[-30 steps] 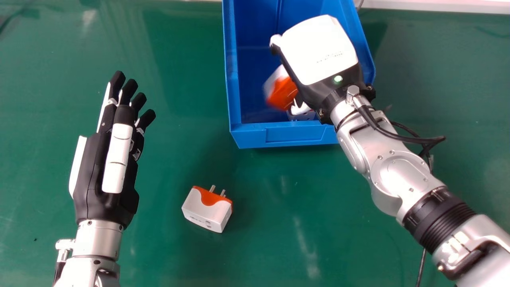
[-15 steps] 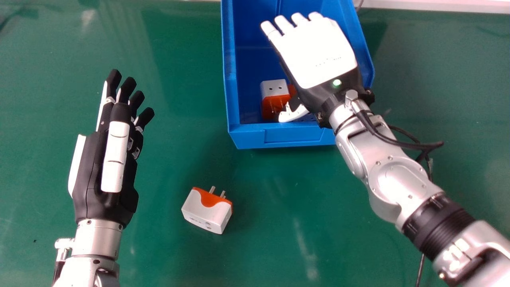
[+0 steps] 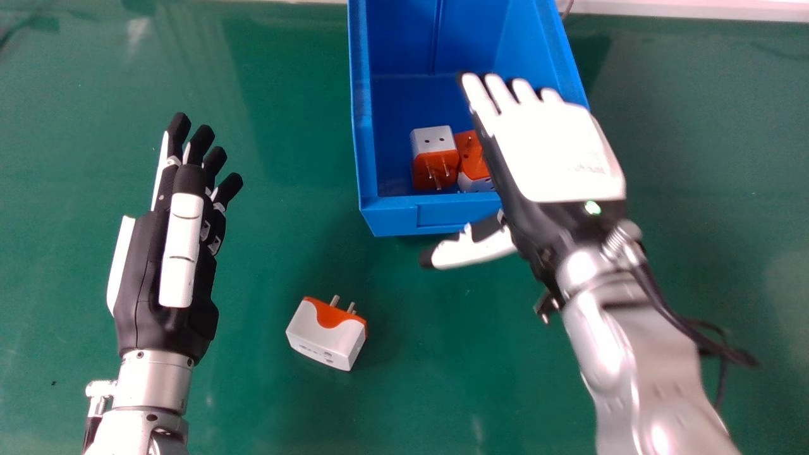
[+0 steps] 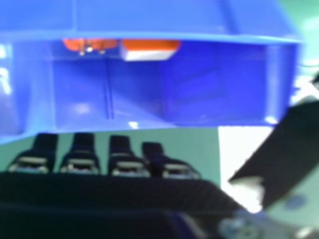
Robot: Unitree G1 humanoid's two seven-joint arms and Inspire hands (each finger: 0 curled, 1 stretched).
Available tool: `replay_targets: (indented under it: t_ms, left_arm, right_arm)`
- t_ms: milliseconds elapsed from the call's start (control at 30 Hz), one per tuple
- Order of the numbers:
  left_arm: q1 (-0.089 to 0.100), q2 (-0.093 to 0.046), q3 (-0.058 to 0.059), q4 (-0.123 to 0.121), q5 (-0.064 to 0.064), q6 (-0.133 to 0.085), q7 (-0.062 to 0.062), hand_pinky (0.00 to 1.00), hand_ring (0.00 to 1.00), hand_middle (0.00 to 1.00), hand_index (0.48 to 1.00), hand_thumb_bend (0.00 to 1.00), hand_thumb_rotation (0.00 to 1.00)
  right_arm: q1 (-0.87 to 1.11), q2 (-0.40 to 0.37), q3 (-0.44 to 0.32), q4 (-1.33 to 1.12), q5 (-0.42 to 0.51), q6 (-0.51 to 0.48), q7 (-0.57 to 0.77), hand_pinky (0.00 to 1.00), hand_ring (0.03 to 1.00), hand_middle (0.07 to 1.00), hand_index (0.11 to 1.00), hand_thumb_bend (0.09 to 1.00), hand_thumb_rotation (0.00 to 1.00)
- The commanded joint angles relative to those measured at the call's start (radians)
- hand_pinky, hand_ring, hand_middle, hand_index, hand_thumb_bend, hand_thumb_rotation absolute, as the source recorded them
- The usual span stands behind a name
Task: Pick all objects and put in blue box
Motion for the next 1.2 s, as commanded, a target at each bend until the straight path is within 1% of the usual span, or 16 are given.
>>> replay_targets:
  t_ms: [0, 67, 133, 233, 300, 367, 433, 500, 567, 667, 800, 833, 933, 1033, 1100, 1167]
  left_arm:
    - [0.007, 0.013, 0.008, -0.038, -0.013, -0.004, -0.01, 0.94, 0.98, 0.99, 0.994, 0.7, 0.83]
    - [0.004, 0.018, 0.011, -0.037, -0.018, 0.001, -0.014, 0.94, 0.98, 0.99, 0.994, 0.7, 0.83]
    - [0.004, 0.023, 0.012, -0.039, -0.021, 0.006, -0.019, 0.94, 0.98, 0.99, 0.994, 0.7, 0.83]
    - [0.007, 0.028, 0.01, -0.046, -0.015, 0.012, -0.022, 0.94, 0.98, 0.99, 0.995, 0.71, 0.83]
    - [0.009, 0.027, 0.01, -0.053, -0.009, 0.015, -0.016, 0.94, 0.98, 0.99, 0.995, 0.71, 0.83]
    - [0.01, 0.028, 0.011, -0.06, -0.007, 0.022, -0.012, 0.94, 0.98, 0.99, 0.995, 0.71, 0.83]
    - [0.009, 0.03, 0.014, -0.06, -0.009, 0.025, -0.013, 0.95, 0.98, 1.0, 0.996, 0.72, 0.83]
    - [0.007, 0.03, 0.015, -0.057, -0.014, 0.025, -0.019, 0.95, 0.99, 1.0, 0.997, 0.73, 0.83]
    - [0.005, 0.032, 0.017, -0.053, -0.015, 0.024, -0.022, 0.95, 0.99, 1.0, 0.997, 0.73, 0.83]
    - [0.001, 0.031, 0.021, -0.05, -0.016, 0.026, -0.021, 0.95, 0.99, 1.0, 0.998, 0.73, 0.82]
    - [-0.008, 0.026, 0.026, -0.041, -0.018, 0.024, -0.017, 0.95, 0.99, 1.0, 0.998, 0.73, 0.82]
    - [-0.01, 0.026, 0.026, -0.037, -0.018, 0.021, -0.019, 0.95, 0.99, 1.0, 0.998, 0.73, 0.82]
    - [-0.013, 0.031, 0.026, -0.027, -0.015, 0.016, -0.026, 0.95, 0.99, 1.0, 0.998, 0.74, 0.82]
    - [-0.015, 0.031, 0.026, -0.025, -0.013, 0.016, -0.025, 0.95, 0.99, 1.0, 0.998, 0.74, 0.82]
    - [-0.017, 0.03, 0.026, -0.024, -0.012, 0.014, -0.023, 0.95, 0.99, 1.0, 0.999, 0.74, 0.82]
    - [-0.018, 0.03, 0.026, -0.022, -0.013, 0.013, -0.026, 0.95, 0.99, 1.0, 0.999, 0.74, 0.82]
  right_arm:
    - [0.048, 0.012, -0.03, -0.204, -0.109, 0.019, 0.127, 0.96, 0.976, 0.98, 0.98, 0.958, 0.48]
    - [0.073, 0.03, -0.04, -0.29, -0.162, 0.018, 0.243, 0.96, 0.976, 0.98, 0.98, 0.958, 0.48]
    - [0.079, 0.056, -0.051, -0.352, -0.202, 0.004, 0.352, 0.96, 0.981, 0.984, 0.984, 0.95, 0.49]
    - [0.084, 0.099, -0.07, -0.445, -0.255, -0.041, 0.513, 0.95, 0.98, 0.988, 0.988, 0.944, 0.48]
    - [0.082, 0.123, -0.088, -0.49, -0.292, -0.081, 0.624, 0.95, 0.98, 0.988, 0.988, 0.944, 0.48]
    - [0.069, 0.145, -0.113, -0.527, -0.322, -0.122, 0.749, 0.95, 0.98, 0.988, 0.988, 0.944, 0.48]
    - [0.041, 0.163, -0.15, -0.563, -0.326, -0.156, 0.892, 0.94, 0.975, 0.99, 0.99, 0.941, 0.48]
    - [0.007, 0.178, -0.188, -0.596, -0.315, -0.192, 1.024, 0.93, 0.97, 0.99, 0.992, 0.94, 0.47]
    - [-0.013, 0.184, -0.21, -0.617, -0.29, -0.219, 1.105, 0.93, 0.97, 0.99, 0.992, 0.94, 0.47]
    - [-0.035, 0.206, -0.227, -0.625, -0.26, -0.257, 1.19, 0.92, 0.96, 0.987, 0.994, 0.935, 0.47]
    - [-0.048, 0.24, -0.233, -0.615, -0.233, -0.289, 1.239, 0.92, 0.96, 0.987, 0.994, 0.935, 0.47]
    - [-0.05, 0.247, -0.23, -0.611, -0.233, -0.3, 1.249, 0.92, 0.96, 0.987, 0.994, 0.935, 0.47]
    - [-0.049, 0.266, -0.221, -0.595, -0.228, -0.327, 1.263, 0.9, 0.948, 0.977, 0.995, 0.932, 0.47]
    - [-0.048, 0.28, -0.218, -0.581, -0.223, -0.346, 1.273, 0.9, 0.948, 0.977, 0.995, 0.932, 0.47]
    - [-0.041, 0.297, -0.212, -0.57, -0.222, -0.353, 1.269, 0.89, 0.927, 0.959, 0.986, 0.93, 0.46]
    - [-0.027, 0.308, -0.2, -0.556, -0.225, -0.365, 1.248, 0.87, 0.905, 0.941, 0.976, 0.927, 0.45]
